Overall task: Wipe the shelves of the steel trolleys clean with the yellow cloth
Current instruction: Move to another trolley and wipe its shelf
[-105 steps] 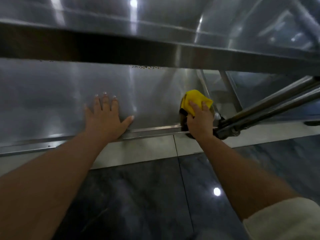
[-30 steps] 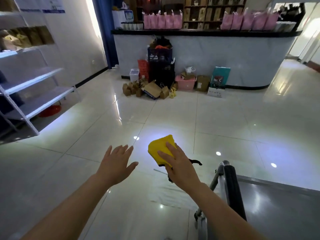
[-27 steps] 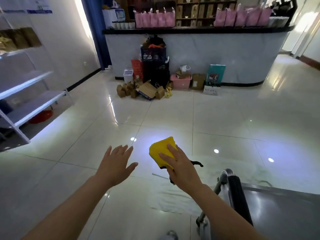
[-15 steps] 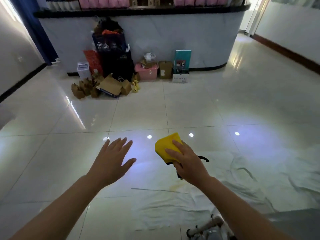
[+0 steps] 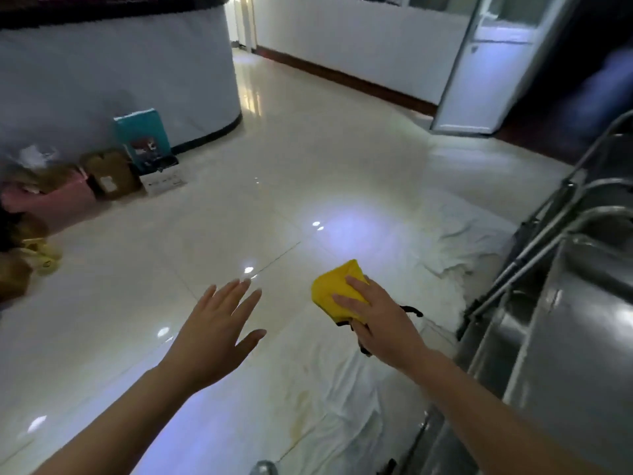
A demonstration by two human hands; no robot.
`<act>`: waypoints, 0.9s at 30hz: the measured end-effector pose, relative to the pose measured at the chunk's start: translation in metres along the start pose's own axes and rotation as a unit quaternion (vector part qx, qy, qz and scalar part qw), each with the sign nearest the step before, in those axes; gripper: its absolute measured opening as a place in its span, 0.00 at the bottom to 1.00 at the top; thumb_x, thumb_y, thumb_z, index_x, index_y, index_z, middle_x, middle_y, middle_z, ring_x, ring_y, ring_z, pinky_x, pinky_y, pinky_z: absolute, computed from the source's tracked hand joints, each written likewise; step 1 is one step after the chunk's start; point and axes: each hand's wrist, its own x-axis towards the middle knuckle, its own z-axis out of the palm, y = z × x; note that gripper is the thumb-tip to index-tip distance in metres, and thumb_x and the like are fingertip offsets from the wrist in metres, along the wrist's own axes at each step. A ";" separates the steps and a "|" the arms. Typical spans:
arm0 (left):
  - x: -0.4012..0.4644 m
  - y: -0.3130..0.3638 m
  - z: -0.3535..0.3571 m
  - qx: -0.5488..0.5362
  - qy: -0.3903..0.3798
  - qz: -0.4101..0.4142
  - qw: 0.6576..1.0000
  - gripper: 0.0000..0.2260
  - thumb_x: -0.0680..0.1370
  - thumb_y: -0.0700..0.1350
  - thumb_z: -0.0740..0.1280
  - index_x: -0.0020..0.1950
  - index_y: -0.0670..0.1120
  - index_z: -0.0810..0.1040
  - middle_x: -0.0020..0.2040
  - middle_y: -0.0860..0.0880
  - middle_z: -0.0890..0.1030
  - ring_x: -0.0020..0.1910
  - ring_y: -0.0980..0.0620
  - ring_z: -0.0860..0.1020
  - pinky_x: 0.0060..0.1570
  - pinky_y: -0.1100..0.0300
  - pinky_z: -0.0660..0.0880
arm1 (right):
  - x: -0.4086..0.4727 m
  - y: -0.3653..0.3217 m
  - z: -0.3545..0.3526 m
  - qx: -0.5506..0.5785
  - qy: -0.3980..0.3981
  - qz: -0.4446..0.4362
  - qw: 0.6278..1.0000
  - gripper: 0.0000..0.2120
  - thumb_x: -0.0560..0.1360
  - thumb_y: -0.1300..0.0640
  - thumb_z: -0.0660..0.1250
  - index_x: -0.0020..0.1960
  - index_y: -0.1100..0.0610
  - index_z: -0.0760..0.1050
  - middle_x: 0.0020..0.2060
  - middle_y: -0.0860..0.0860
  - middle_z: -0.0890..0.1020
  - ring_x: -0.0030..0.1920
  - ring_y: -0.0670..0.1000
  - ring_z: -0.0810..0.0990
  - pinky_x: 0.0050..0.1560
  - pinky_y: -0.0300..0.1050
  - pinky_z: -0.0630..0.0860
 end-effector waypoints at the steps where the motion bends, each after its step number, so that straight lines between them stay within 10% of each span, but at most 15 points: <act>1: 0.023 -0.009 -0.001 0.001 0.003 0.029 1.000 0.32 0.77 0.63 0.48 0.71 0.45 0.71 0.71 0.43 0.71 0.70 0.43 0.70 0.69 0.45 0.63 | 0.005 0.002 -0.003 -0.005 0.007 0.024 1.000 0.20 0.73 0.63 0.65 0.64 0.55 0.76 0.68 0.60 0.71 0.67 0.67 0.69 0.58 0.62 0.74; 18: 0.381 0.078 0.030 0.011 -0.019 0.364 0.931 0.33 0.80 0.62 0.42 0.70 0.44 0.73 0.69 0.43 0.73 0.68 0.44 0.72 0.67 0.41 0.67 | 0.029 0.191 -0.038 -0.080 0.125 0.395 0.907 0.21 0.77 0.63 0.63 0.69 0.53 0.71 0.73 0.54 0.63 0.73 0.58 0.62 0.72 0.50 0.61; 23: 0.489 0.133 0.040 0.033 -0.038 0.416 0.908 0.36 0.75 0.65 0.34 0.79 0.50 0.50 0.79 0.49 0.49 0.78 0.49 0.49 0.74 0.50 0.38 | 0.048 0.269 -0.069 -0.081 0.144 0.438 0.884 0.21 0.77 0.64 0.63 0.69 0.53 0.71 0.73 0.55 0.64 0.73 0.60 0.62 0.70 0.51 0.62; 27: 0.555 0.181 0.036 0.032 -0.038 0.466 0.883 0.41 0.72 0.69 0.31 0.79 0.49 0.52 0.79 0.48 0.52 0.78 0.48 0.50 0.73 0.51 0.36 | 0.056 0.314 -0.095 -0.088 0.160 0.468 0.865 0.21 0.77 0.63 0.62 0.69 0.52 0.70 0.74 0.55 0.62 0.73 0.60 0.61 0.71 0.53 0.62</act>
